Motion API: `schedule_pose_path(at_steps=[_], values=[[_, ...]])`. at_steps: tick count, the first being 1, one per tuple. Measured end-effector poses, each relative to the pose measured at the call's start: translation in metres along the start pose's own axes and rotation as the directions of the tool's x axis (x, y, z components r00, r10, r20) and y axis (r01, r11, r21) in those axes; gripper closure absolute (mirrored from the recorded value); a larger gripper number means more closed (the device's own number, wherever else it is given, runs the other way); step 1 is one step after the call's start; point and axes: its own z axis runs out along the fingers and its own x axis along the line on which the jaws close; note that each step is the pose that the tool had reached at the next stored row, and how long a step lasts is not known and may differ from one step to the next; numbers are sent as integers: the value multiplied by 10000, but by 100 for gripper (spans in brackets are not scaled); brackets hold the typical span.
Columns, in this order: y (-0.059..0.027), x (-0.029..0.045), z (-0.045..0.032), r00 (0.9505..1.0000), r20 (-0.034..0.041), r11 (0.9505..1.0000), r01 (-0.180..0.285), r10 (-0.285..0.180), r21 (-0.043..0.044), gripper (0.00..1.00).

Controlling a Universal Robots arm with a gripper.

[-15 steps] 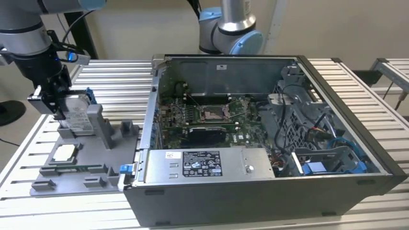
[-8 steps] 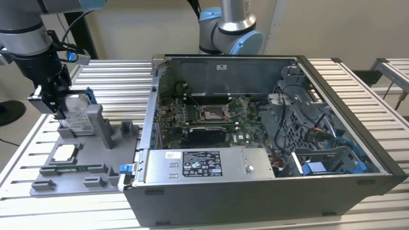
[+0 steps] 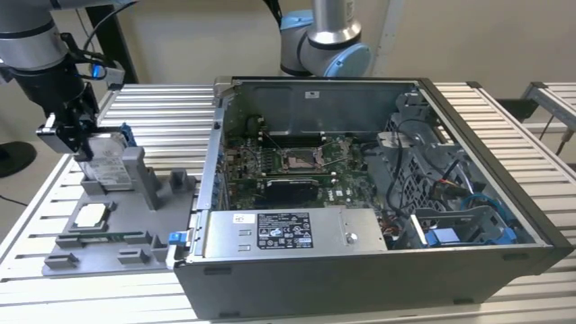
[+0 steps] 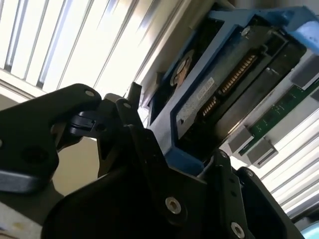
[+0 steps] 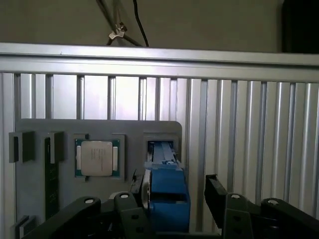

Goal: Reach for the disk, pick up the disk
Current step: 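Pick up the disk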

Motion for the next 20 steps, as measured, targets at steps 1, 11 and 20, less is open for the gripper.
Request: schedule_pose_path(at_steps=[1, 11, 20], values=[[0, 0, 1, 10000, 2, 10000, 0, 0, 1, 0], [3, 5, 76, 10000, 1, 10000, 3, -3, 64, 0], [3, 34, 94, 10000, 2, 10000, -40, 40, 68, 0]])
